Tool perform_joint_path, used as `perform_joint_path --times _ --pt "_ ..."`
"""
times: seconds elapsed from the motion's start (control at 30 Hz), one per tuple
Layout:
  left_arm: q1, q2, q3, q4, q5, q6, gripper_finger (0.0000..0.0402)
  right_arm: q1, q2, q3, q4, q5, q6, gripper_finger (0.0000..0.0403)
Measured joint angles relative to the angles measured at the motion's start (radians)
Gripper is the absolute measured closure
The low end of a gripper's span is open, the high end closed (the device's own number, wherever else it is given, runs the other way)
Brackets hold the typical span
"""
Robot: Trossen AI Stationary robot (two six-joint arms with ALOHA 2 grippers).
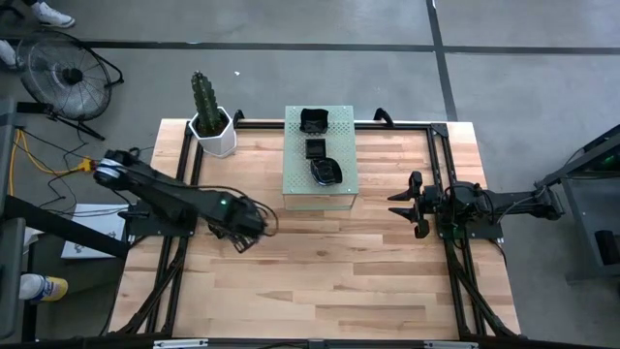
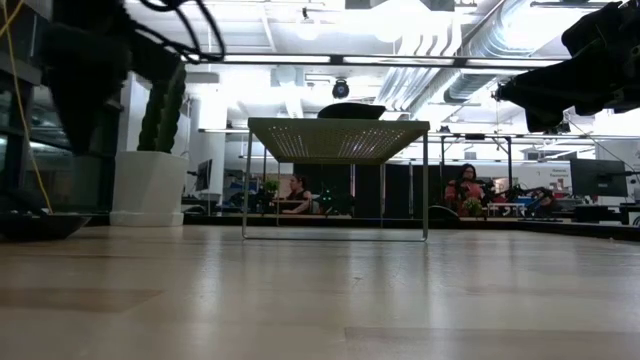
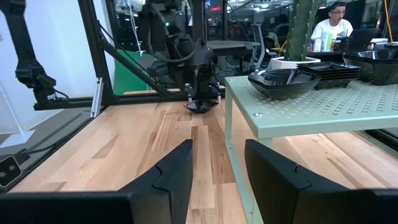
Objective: Pick & Place Mini shaped plates
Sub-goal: Stack the black leaf shaped plate on top of the black leaf shaped plate on the shelf
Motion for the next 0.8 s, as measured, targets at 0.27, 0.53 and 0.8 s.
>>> perform_joint_path --times 0.27,0.53,0.8 --pt "0.0 0.132 0.045 -0.011 -0.03 0.057 0.0245 0.0 0.0 0.0 0.0 0.0 0.0 0.0263" --pt "-0.009 0.19 0.027 -0.043 0.017 0.013 0.0245 0.0 0.0 0.0 0.0 0.0 0.0 0.0263" --pt "-0.048 0.253 0.027 -0.058 0.029 -0.046 0.0245 0.0 0.0 0.0 0.0 0.0 0.0 0.0263"
